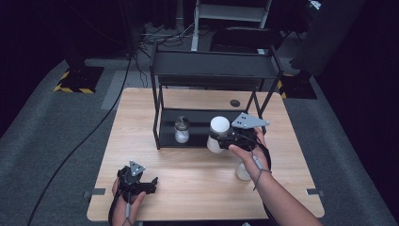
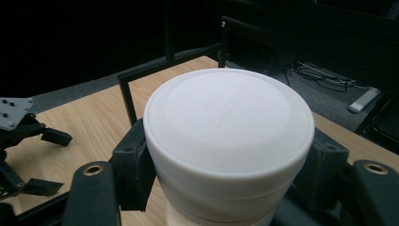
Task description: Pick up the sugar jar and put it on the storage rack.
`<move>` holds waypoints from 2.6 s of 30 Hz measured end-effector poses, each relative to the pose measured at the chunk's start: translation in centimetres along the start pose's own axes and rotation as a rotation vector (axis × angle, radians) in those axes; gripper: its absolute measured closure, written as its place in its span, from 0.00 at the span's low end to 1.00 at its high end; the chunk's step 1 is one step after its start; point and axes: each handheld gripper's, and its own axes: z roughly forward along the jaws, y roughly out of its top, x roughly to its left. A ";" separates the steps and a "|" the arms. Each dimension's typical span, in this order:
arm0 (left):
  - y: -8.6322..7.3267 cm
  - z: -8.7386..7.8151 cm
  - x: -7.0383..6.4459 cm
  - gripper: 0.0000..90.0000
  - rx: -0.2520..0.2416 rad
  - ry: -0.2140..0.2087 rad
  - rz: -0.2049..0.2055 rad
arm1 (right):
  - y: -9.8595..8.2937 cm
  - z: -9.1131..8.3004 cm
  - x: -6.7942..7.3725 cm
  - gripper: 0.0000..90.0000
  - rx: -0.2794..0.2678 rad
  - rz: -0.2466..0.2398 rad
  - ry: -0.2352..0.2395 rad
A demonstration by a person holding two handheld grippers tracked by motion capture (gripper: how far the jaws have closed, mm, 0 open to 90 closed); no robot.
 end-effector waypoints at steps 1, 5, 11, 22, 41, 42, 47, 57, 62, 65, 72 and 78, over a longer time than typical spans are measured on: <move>0.0 0.0 0.0 0.03 0.000 0.000 0.000 | 0.1 0.2 -0.1 0.37 0.002 -0.004 -0.002; 0.0 0.0 0.0 0.03 0.000 0.000 0.000 | 0.1 1.1 -0.3 0.37 0.007 -0.011 -0.015; 0.0 0.0 0.0 0.03 0.000 0.000 0.000 | -0.1 2.6 -0.9 0.37 0.022 -0.019 -0.025; 0.0 0.0 0.0 0.03 0.000 0.000 -0.001 | -0.9 5.8 -1.9 0.37 0.062 0.038 -0.035; 0.0 0.0 0.0 0.03 -0.002 0.000 -0.003 | -1.7 9.7 -2.0 0.37 0.114 0.066 -0.071; 0.0 0.0 0.0 0.03 -0.002 0.000 -0.003 | -1.7 9.7 -2.1 0.37 0.117 0.072 -0.069; 0.0 0.0 0.0 0.03 -0.001 0.000 -0.001 | -2.2 10.2 -2.6 0.37 0.127 0.095 -0.064; 0.0 0.0 0.0 0.03 0.001 -0.002 0.000 | -1.8 10.1 -3.0 0.30 0.135 0.155 -0.055; 0.0 0.0 0.1 0.02 0.002 -0.006 0.003 | -1.2 9.2 -2.0 0.16 0.117 0.124 -0.079; 0.0 0.0 0.0 0.02 0.002 -0.006 0.004 | -0.8 8.1 -1.5 0.12 0.097 0.116 -0.094; 0.1 0.1 0.1 0.00 0.006 -0.011 0.010 | -0.3 5.3 -1.0 0.11 0.065 0.120 -0.084; 0.1 0.1 0.1 0.00 0.007 -0.011 0.010 | -0.1 3.0 -0.6 0.11 0.048 0.115 -0.066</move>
